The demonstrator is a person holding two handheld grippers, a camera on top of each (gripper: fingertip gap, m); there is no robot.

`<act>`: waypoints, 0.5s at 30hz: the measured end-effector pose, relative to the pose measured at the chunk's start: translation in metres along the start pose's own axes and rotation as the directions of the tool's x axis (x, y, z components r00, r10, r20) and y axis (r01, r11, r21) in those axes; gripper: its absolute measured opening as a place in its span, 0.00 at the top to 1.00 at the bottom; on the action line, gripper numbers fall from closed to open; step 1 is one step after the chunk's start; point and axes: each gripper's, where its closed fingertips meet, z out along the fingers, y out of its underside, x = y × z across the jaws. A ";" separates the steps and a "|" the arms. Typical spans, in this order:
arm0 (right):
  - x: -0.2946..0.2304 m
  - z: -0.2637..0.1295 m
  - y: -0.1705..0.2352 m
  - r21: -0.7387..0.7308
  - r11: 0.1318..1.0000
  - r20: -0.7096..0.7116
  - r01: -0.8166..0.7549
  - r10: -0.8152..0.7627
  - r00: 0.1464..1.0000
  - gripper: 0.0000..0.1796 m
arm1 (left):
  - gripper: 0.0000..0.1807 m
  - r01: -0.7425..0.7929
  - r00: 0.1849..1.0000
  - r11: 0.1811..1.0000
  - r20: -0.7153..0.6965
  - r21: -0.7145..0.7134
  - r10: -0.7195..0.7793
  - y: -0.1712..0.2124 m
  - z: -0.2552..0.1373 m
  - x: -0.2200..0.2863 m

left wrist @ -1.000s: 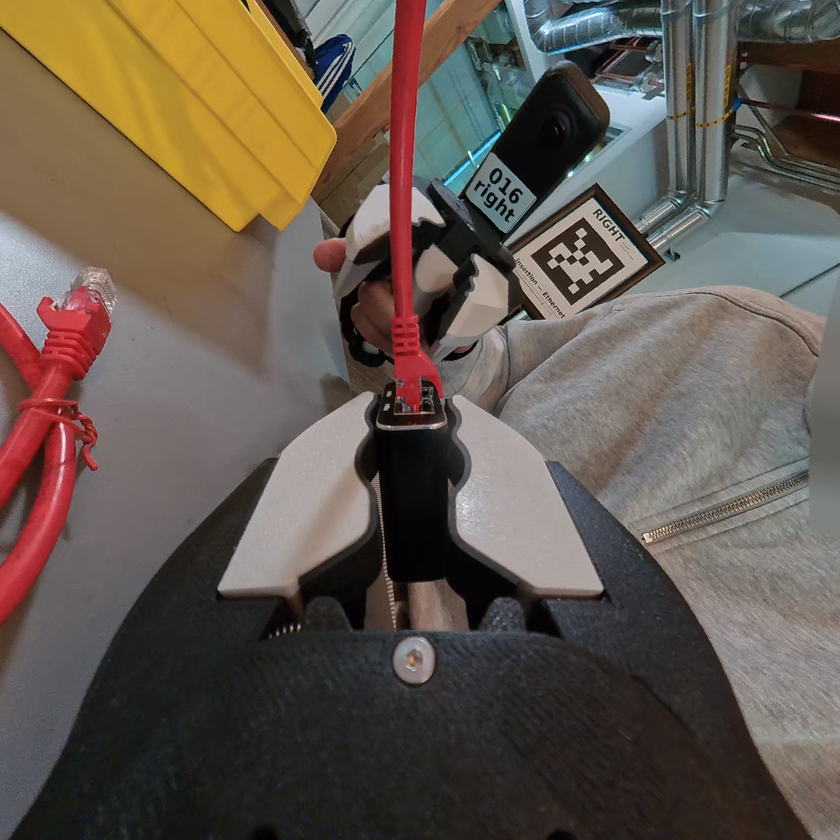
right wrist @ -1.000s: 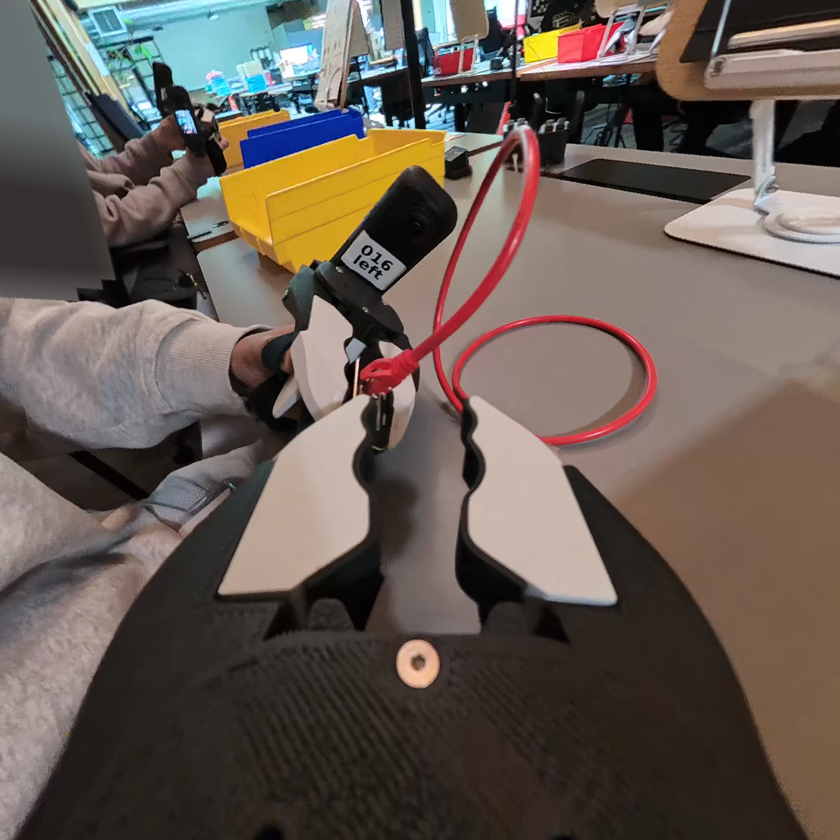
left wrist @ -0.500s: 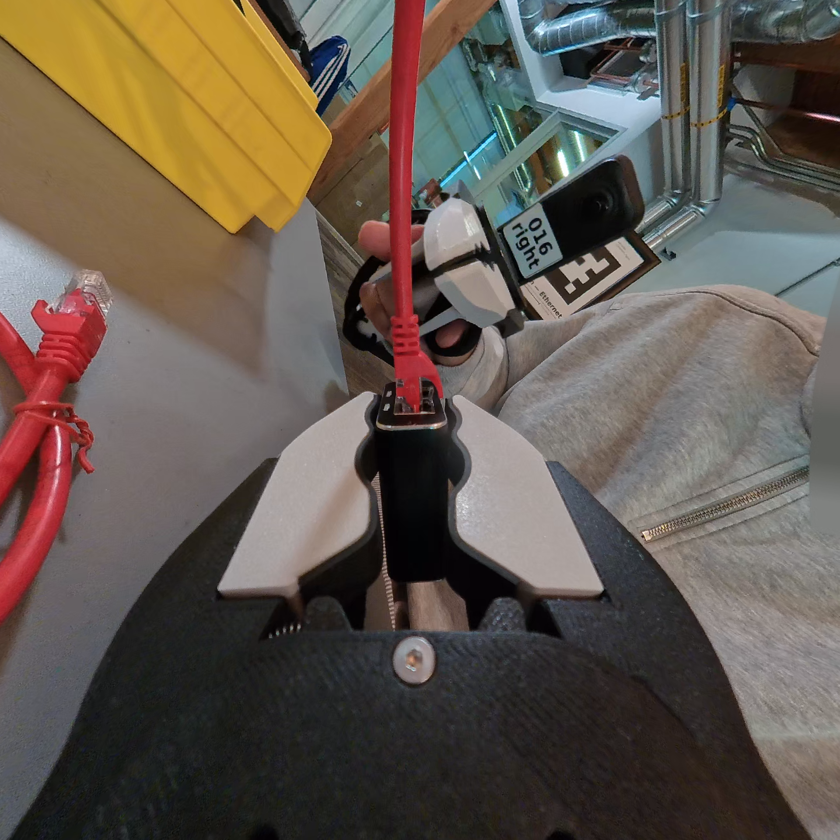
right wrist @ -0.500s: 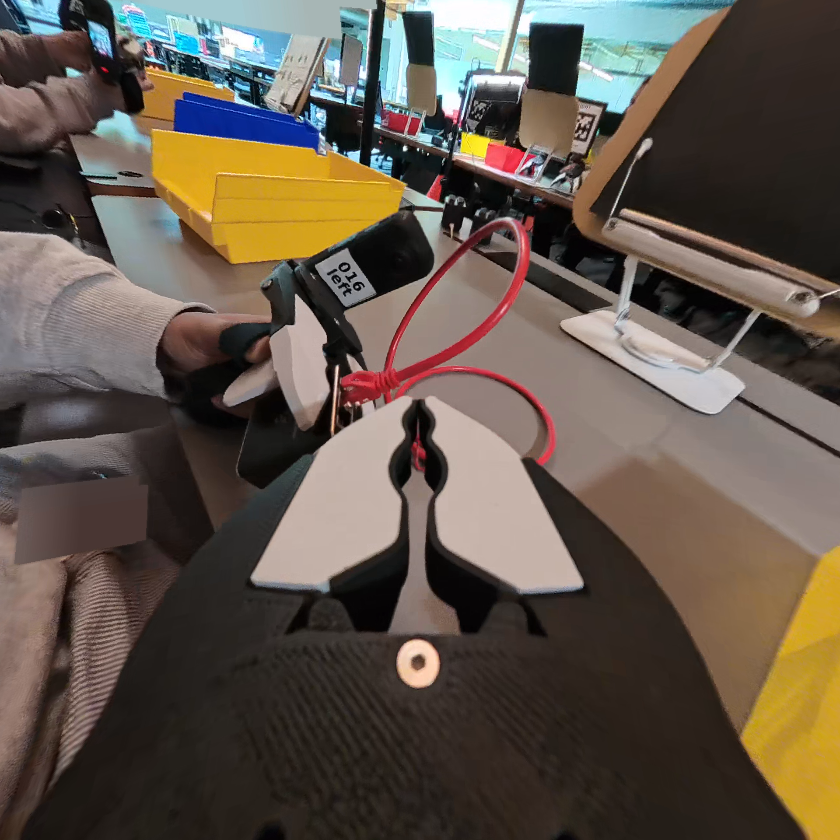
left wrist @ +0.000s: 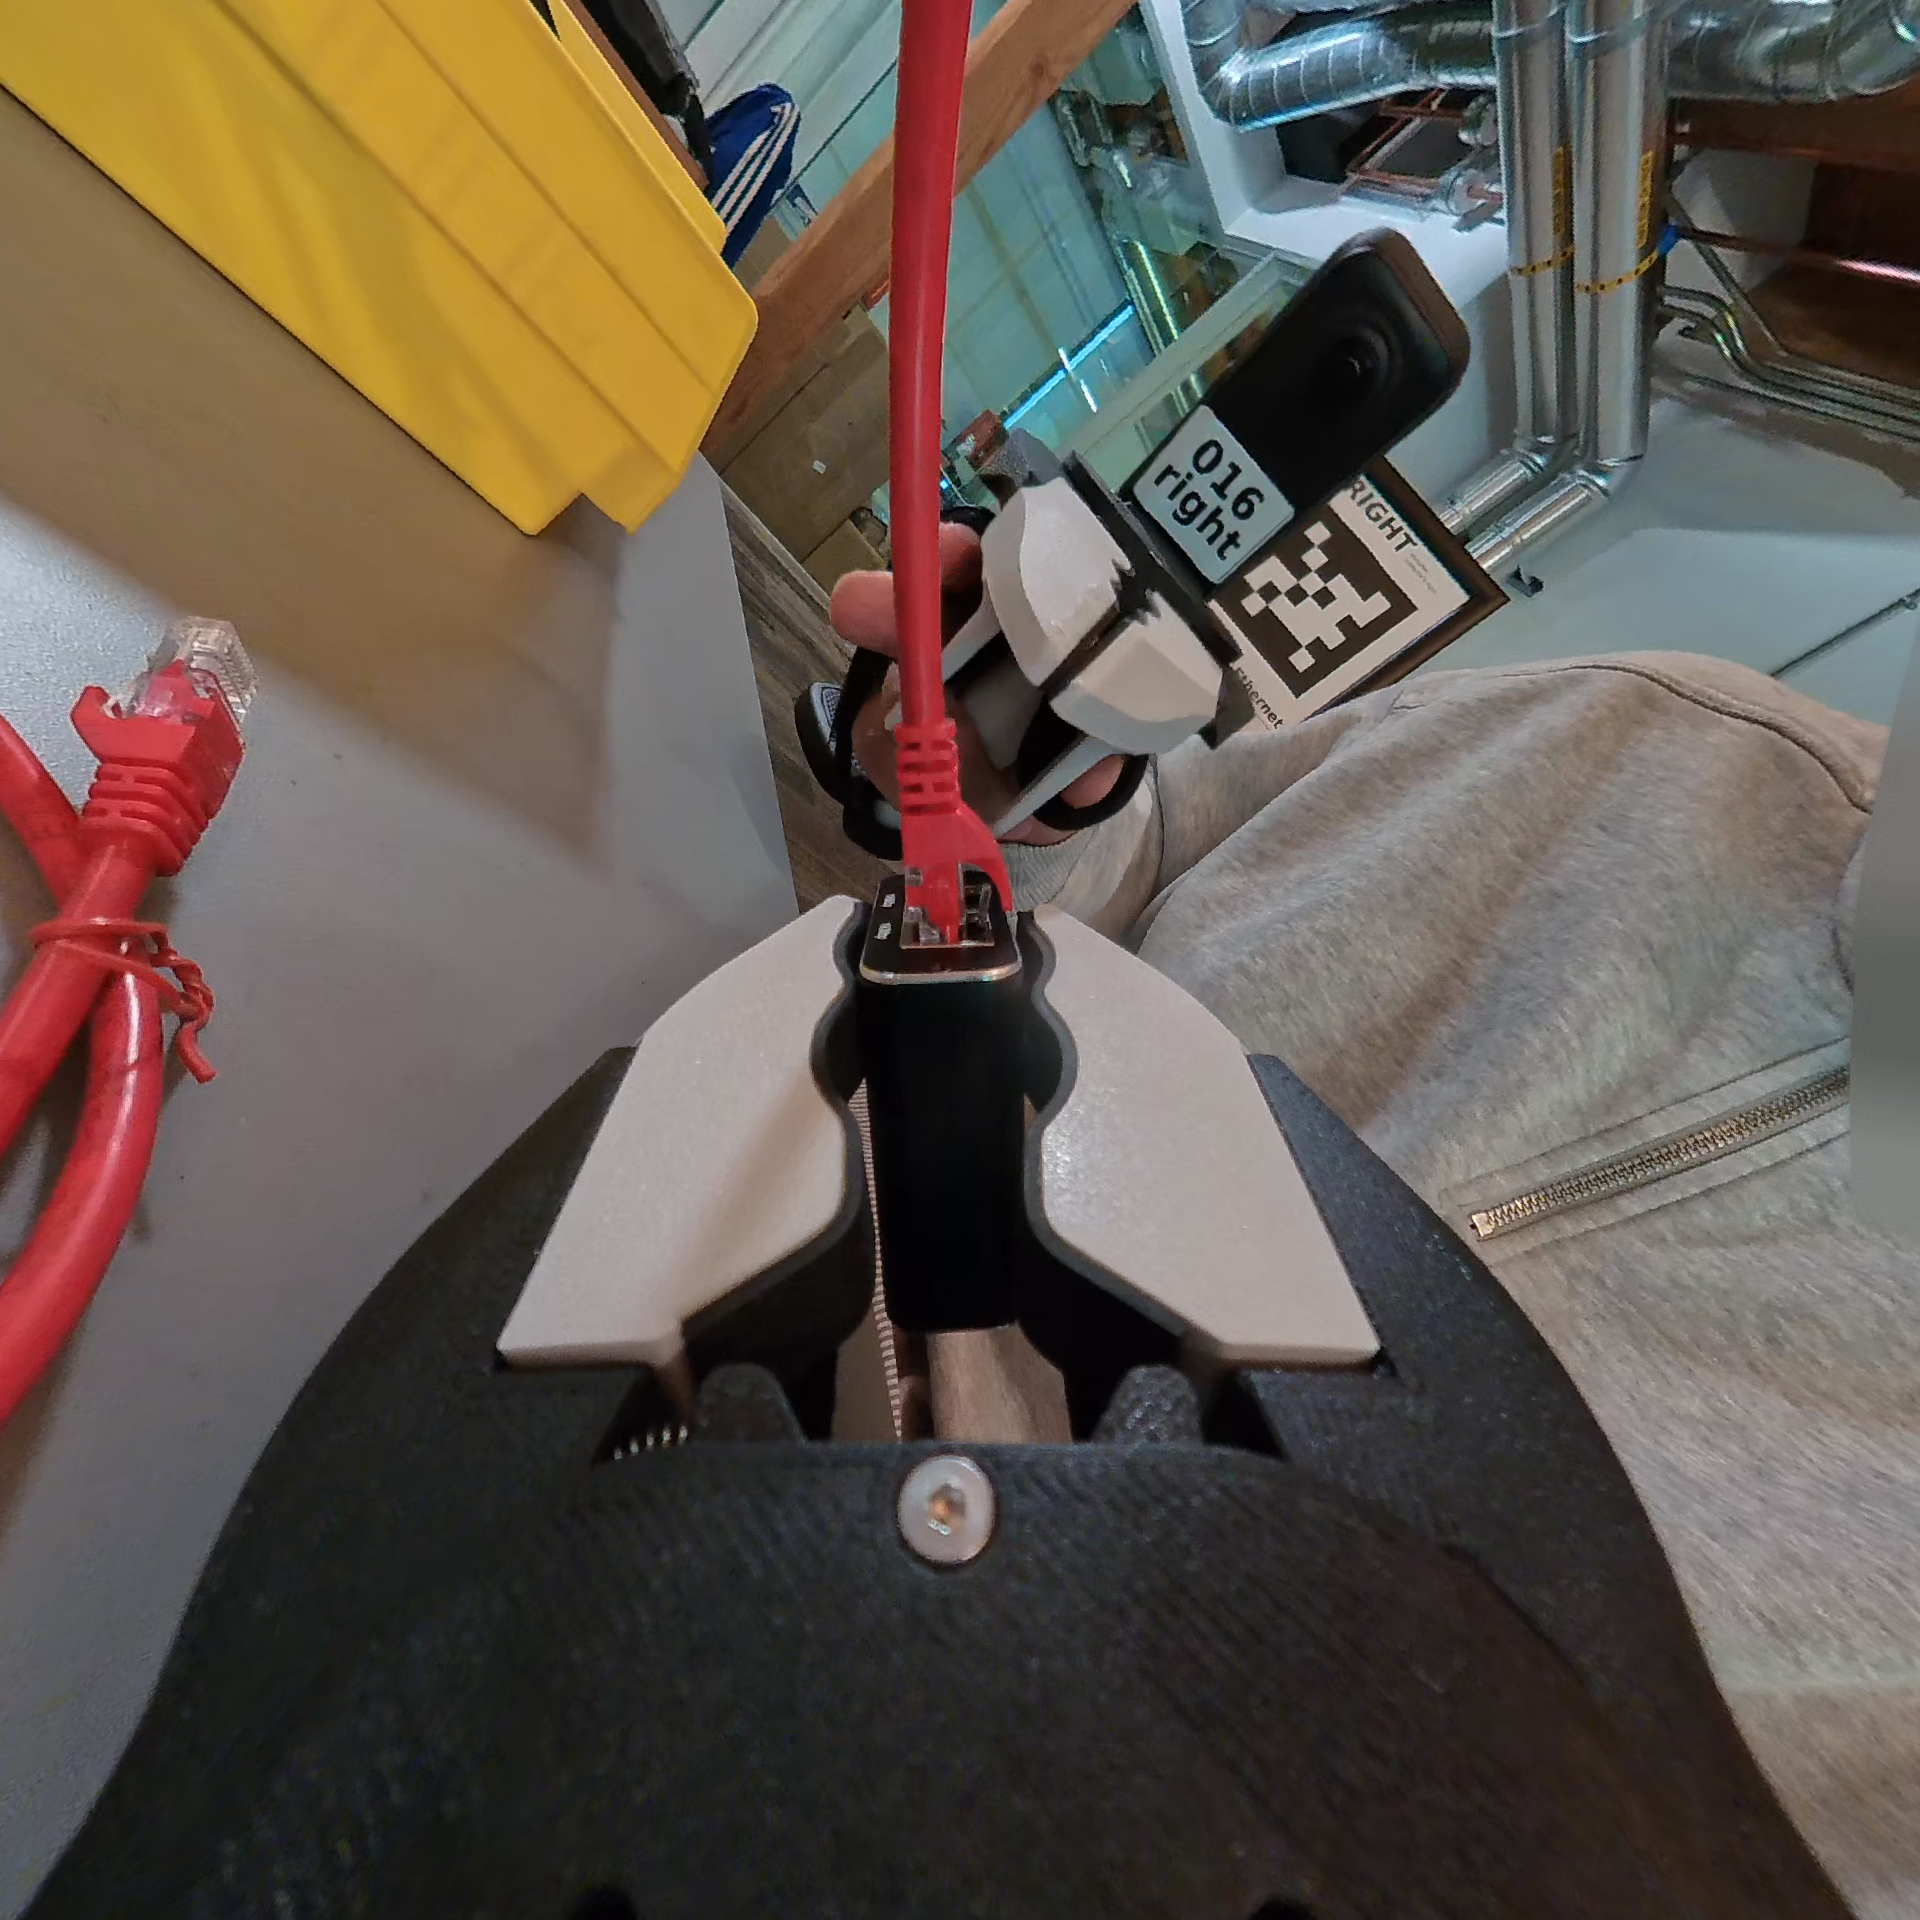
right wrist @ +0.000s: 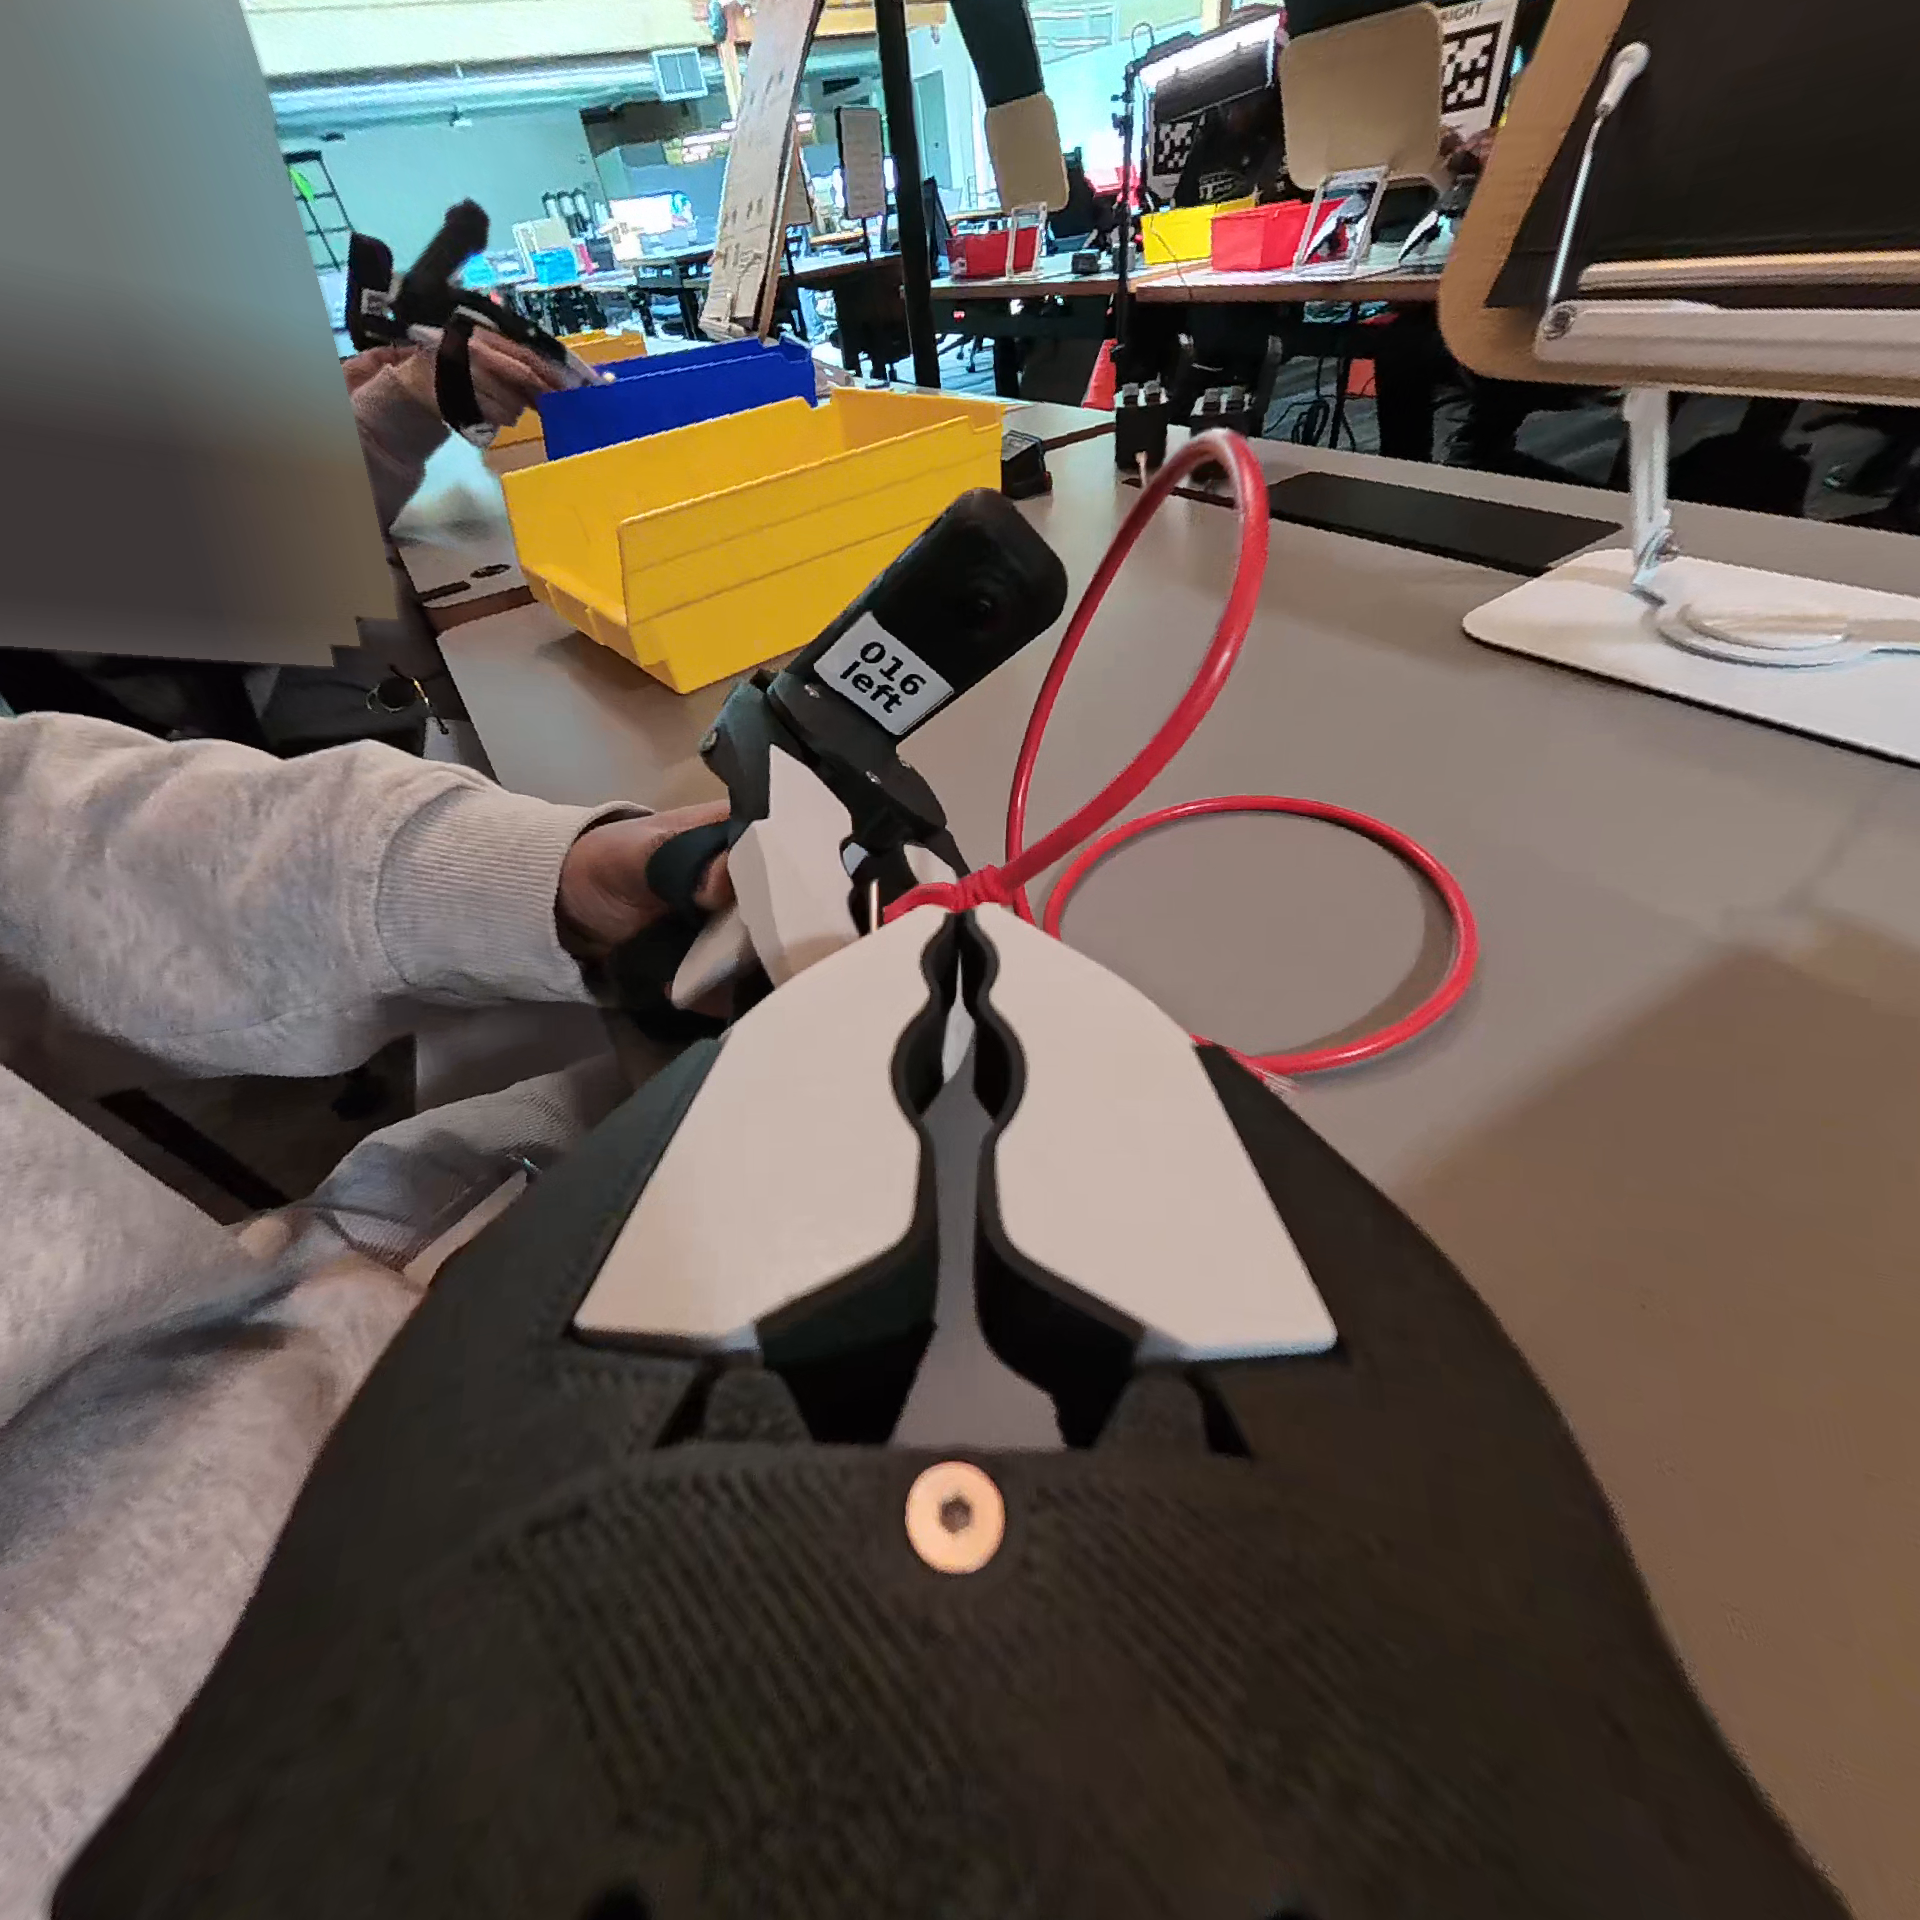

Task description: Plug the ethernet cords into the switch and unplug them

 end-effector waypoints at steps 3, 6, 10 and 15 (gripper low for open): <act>-0.001 0.001 0.003 -0.025 0.997 -0.023 0.068 -0.068 0.997 1.00 | 0.87 0.001 1.000 1.000 -0.001 0.001 -0.001 0.000 0.000 0.000; -0.001 0.000 0.004 -0.031 0.993 -0.031 0.116 -0.117 0.993 1.00 | 0.86 0.001 1.000 1.000 -0.001 0.001 -0.001 0.000 0.000 0.000; -0.001 -0.002 0.002 -0.001 0.990 -0.023 0.142 -0.142 0.990 1.00 | 0.86 0.001 1.000 1.000 -0.001 0.001 -0.001 0.000 0.000 0.000; -0.002 -0.005 -0.010 0.083 0.975 -0.066 0.205 -0.200 0.978 1.00 | 0.86 0.002 1.000 1.000 0.000 0.001 -0.002 0.000 0.000 0.000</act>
